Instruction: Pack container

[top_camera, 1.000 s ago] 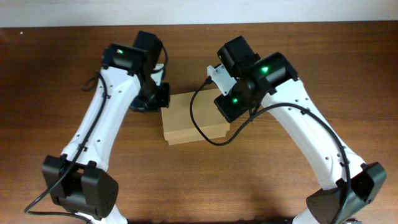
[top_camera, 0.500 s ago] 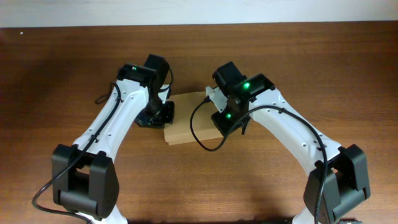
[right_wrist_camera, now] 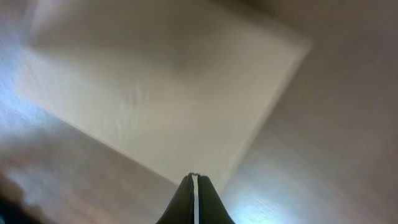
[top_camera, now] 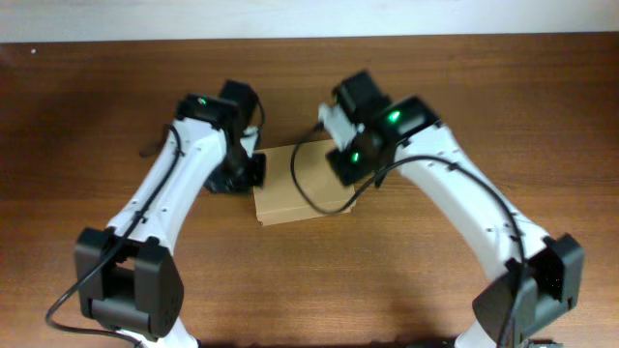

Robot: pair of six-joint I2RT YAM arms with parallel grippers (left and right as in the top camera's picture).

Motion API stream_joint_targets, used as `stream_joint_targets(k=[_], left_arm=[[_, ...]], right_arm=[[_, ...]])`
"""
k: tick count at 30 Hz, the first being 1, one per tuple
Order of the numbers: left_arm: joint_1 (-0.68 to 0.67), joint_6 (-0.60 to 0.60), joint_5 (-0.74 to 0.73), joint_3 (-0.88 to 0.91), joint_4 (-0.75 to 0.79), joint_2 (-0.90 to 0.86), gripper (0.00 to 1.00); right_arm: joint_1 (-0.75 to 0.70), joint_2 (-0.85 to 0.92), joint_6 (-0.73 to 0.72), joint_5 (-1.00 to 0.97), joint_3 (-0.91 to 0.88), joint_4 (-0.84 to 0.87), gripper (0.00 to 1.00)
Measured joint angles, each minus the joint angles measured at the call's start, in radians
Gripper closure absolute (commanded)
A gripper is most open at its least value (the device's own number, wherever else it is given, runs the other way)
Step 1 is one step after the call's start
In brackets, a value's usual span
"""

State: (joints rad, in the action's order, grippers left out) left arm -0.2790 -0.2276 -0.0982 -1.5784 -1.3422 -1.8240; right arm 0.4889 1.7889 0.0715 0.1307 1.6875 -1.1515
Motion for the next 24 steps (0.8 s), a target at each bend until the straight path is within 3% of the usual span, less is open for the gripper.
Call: stream_joint_targets(k=[2,7,14,15,16,18,19,24], left_arm=[[0.024,0.0,0.03,-0.09,-0.027,-0.001,0.98],[0.103,0.004,0.113,-0.316,-0.045,-0.001,0.82],[0.239,0.004,0.204,-0.455,0.084,0.0,0.34],[0.256,0.006,0.211,-0.457,0.108,0.0,0.3],[0.269,0.006,0.215,-0.457,0.13,0.0,0.27],[0.293,0.007,0.223,-0.457,0.169,0.0,0.04],[0.3,0.009,0.226,-0.457,0.183,0.0,0.0],[0.312,0.001,0.231,-0.458,0.245,0.0,0.0]], right_arm=[[-0.031,-0.001,0.0,-0.033,0.099,-0.01,0.97],[-0.169,-0.01,0.0,-0.097,0.26,-0.002,0.96],[-0.389,-0.013,-0.027,-0.124,0.286,0.09,0.95],[-0.414,-0.013,-0.032,-0.124,0.286,0.103,0.88],[-0.435,-0.013,-0.038,-0.125,0.286,0.114,0.74],[-0.476,-0.013,-0.045,-0.126,0.286,0.124,0.44],[-0.488,-0.013,-0.048,-0.128,0.286,0.127,0.01],[-0.514,-0.013,-0.046,-0.13,0.286,0.128,0.01]])
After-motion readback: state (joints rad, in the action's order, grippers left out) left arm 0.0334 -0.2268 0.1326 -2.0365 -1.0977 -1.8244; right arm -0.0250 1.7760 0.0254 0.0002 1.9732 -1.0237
